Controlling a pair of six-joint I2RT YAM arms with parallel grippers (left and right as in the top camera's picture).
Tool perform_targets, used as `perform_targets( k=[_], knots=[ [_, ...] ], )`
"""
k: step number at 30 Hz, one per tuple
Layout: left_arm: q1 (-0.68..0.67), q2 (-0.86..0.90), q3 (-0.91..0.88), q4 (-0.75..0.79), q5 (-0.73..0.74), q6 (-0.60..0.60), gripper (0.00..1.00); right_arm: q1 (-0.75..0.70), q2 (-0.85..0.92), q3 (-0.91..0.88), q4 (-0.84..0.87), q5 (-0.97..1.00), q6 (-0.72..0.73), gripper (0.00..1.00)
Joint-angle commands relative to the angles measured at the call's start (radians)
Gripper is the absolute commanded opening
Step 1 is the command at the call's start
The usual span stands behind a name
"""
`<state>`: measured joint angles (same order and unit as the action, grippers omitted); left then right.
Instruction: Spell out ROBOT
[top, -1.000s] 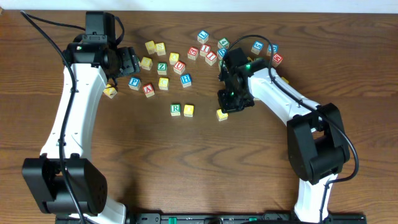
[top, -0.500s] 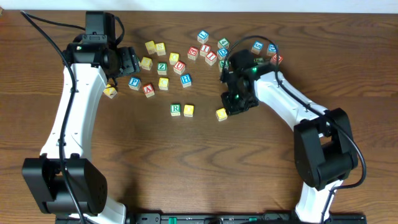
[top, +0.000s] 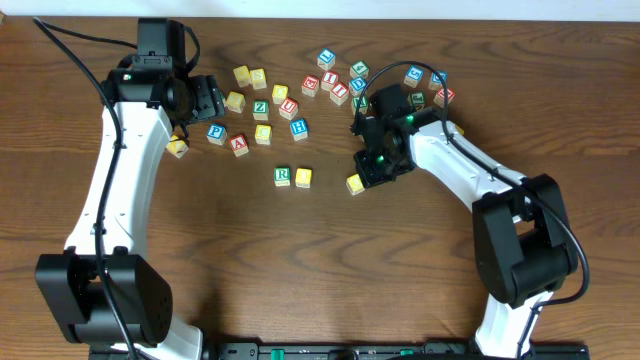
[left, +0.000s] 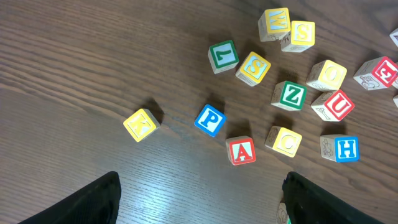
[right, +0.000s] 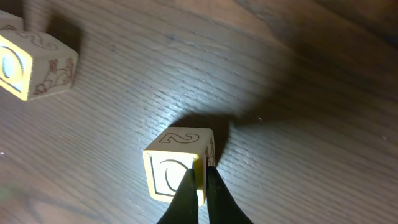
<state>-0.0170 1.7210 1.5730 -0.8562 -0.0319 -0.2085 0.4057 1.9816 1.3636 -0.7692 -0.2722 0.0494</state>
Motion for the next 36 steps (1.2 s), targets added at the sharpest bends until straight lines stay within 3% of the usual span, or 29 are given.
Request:
perform_targets(
  k=[1,12,25,36],
  knots=[
    [-0.002,0.009,-0.001,-0.002,-0.002,0.005,0.82,-0.032,0.001,-0.058,-0.002,0.13,0.027,0.01],
    [-0.002,0.009,-0.001,-0.002,-0.002,0.005,0.83,-0.132,0.001,-0.114,0.043,0.138,0.02,0.01],
    [-0.002,0.009,-0.001,-0.002,-0.002,0.005,0.82,-0.267,-0.011,-0.091,0.005,-0.087,-0.064,0.01],
    [-0.002,0.009,-0.001,0.002,-0.002,0.005,0.82,-0.239,-0.088,-0.035,-0.051,-0.048,0.191,0.01]
  ],
)
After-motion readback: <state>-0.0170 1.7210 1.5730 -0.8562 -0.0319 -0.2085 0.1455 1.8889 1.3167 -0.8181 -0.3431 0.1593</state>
